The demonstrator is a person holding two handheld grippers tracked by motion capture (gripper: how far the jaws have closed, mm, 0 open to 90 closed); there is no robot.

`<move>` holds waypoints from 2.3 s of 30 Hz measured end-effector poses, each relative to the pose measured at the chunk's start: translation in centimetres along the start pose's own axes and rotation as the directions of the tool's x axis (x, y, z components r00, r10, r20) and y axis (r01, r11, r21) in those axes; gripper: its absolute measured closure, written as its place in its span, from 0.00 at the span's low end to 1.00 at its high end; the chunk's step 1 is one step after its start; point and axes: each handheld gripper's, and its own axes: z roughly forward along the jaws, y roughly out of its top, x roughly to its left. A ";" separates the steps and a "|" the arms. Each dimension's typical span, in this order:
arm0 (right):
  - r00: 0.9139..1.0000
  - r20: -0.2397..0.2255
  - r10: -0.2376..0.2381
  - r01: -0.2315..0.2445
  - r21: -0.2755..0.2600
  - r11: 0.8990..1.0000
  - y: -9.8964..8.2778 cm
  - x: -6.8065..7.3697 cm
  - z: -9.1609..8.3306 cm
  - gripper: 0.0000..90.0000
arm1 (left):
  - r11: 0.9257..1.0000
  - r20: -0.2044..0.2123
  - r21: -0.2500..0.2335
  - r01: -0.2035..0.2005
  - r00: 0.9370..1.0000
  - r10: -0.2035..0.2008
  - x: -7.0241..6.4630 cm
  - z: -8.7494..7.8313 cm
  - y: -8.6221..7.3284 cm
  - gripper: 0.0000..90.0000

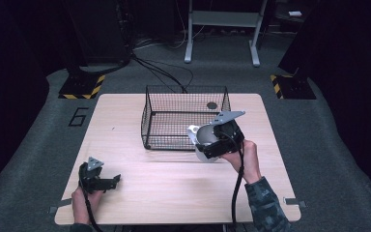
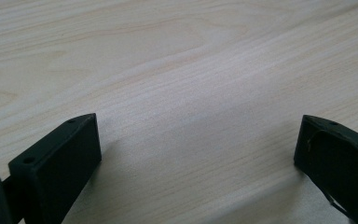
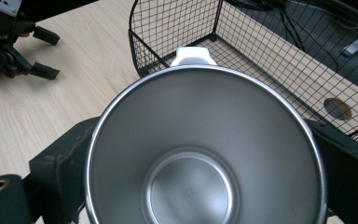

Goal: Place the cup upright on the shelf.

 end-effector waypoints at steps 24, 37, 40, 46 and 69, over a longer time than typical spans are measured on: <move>1.000 0.016 0.005 -0.005 -0.012 1.000 2.7 -2.4 0.7 0.06 | 1.000 0.013 0.006 -0.018 1.000 0.018 0.1 0.0 0.1 0.01; 0.999 0.015 0.034 -0.033 -0.024 0.999 3.9 -3.5 1.4 0.06 | 1.000 0.023 0.020 -0.022 1.000 0.022 0.2 -0.1 0.2 0.00; 0.999 0.018 0.031 -0.030 -0.028 0.999 4.2 -3.8 1.7 0.06 | 1.000 0.023 0.021 -0.022 1.000 0.022 0.2 -0.1 0.2 0.00; 0.999 0.027 0.039 -0.038 -0.018 0.999 4.5 -4.5 2.4 0.06 | 1.000 0.021 0.018 -0.021 1.000 0.021 0.2 -0.1 0.1 0.00; 0.996 0.049 0.077 -0.077 0.005 0.997 5.3 -6.7 6.1 0.06 | 1.000 0.016 0.008 -0.017 1.000 0.017 0.1 0.0 0.1 0.00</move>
